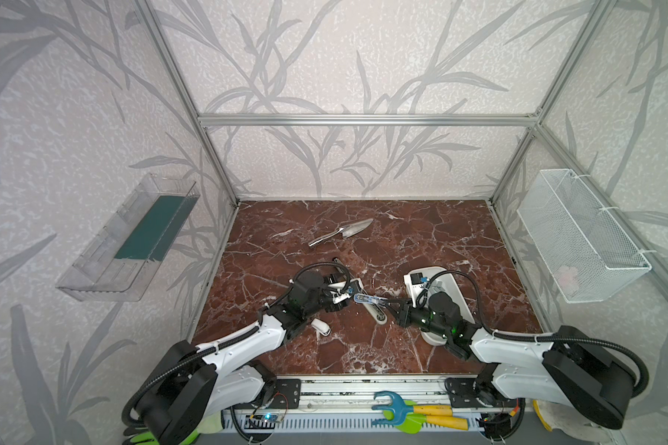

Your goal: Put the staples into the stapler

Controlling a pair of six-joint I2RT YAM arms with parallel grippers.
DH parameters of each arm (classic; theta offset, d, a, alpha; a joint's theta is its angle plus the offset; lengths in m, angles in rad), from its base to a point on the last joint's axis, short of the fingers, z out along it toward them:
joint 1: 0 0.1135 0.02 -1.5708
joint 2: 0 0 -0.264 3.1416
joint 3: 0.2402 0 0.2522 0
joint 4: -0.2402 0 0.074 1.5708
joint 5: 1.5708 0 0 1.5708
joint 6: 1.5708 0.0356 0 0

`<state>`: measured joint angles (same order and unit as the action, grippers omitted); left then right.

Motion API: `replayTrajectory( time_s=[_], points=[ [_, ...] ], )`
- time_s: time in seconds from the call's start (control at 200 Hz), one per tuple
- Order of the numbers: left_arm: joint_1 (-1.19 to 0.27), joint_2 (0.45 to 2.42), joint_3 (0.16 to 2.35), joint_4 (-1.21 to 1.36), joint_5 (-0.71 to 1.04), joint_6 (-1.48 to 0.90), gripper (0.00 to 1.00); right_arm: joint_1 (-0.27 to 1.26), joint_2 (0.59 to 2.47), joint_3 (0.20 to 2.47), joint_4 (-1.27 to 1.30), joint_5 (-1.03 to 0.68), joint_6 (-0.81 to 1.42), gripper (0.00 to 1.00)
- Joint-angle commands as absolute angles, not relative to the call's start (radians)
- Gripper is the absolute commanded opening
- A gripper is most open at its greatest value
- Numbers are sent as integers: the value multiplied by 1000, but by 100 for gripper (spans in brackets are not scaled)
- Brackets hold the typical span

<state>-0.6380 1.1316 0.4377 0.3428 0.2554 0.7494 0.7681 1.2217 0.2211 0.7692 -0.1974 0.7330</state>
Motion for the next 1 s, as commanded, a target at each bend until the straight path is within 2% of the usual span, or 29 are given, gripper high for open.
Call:
replayTrajectory(
  time_s=[0.0,0.135,0.355,0.845,0.995],
  points=[
    [-656,1072,453,273,476,843,64,767,1187,218,752,-170,731,0],
    [-718,1049,455,200,578,953,68,767,1165,216,752,-170,737,0],
    [-795,1156,520,151,483,999,68,785,1142,209,777,-184,723,0],
    [-843,1330,546,374,365,964,76,825,1144,219,789,-191,707,0],
    [-846,1364,565,367,371,968,70,833,1162,222,818,-210,710,0]
  ],
)
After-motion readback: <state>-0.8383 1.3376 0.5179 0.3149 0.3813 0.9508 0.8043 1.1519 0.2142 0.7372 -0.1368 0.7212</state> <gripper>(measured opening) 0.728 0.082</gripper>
